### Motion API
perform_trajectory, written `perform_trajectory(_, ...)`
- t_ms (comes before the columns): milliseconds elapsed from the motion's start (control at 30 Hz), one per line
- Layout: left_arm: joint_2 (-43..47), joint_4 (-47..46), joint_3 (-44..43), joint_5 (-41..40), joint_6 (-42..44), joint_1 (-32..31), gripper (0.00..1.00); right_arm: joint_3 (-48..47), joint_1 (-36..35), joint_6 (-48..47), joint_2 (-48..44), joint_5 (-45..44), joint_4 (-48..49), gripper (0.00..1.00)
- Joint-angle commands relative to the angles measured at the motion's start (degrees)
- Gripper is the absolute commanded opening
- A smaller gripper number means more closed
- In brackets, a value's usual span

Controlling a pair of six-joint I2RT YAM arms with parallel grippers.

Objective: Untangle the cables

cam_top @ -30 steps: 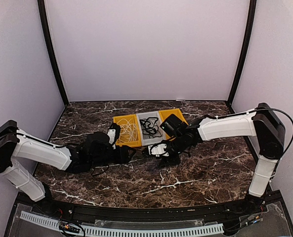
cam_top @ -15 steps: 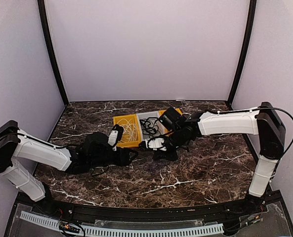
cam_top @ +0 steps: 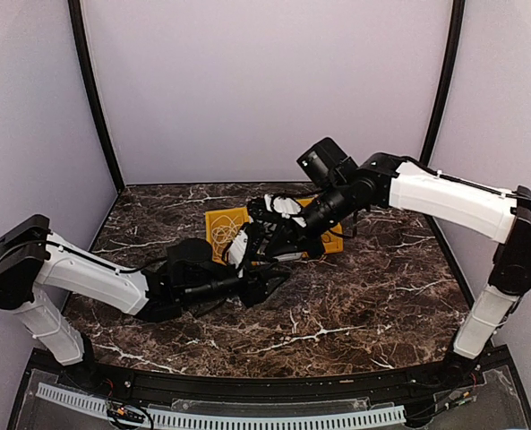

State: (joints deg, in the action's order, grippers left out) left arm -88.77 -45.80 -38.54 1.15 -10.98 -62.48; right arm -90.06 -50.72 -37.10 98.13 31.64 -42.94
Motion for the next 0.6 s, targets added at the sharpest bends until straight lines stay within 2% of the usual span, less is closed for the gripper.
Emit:
perform_trajectory(0,-7.58,-5.84,-3.67,-3.03,4.05,0.33,0.43,-3.64,1.49,2.24,-4.98,7.68,-3.54,0.00)
perform_trajectory(133,-12.51,-12.76,-3.58,-2.33,5.67,0.27,0.32,-7.63,5.18,2.87,-7.24,14.54,-5.34,0.00)
perform_trajectory(233,-15.56,-13.28,-5.37,-1.86,6.42,0.35,0.22,-11.79,7.88,2.84,-7.93,18.28,-7.65,0.00)
perform_trajectory(567,-20.39,-12.28,-4.60,-1.24,5.35,0.43,0.15,-25.06,18.20,6.82,-12.32,27.83,-6.63,0.00)
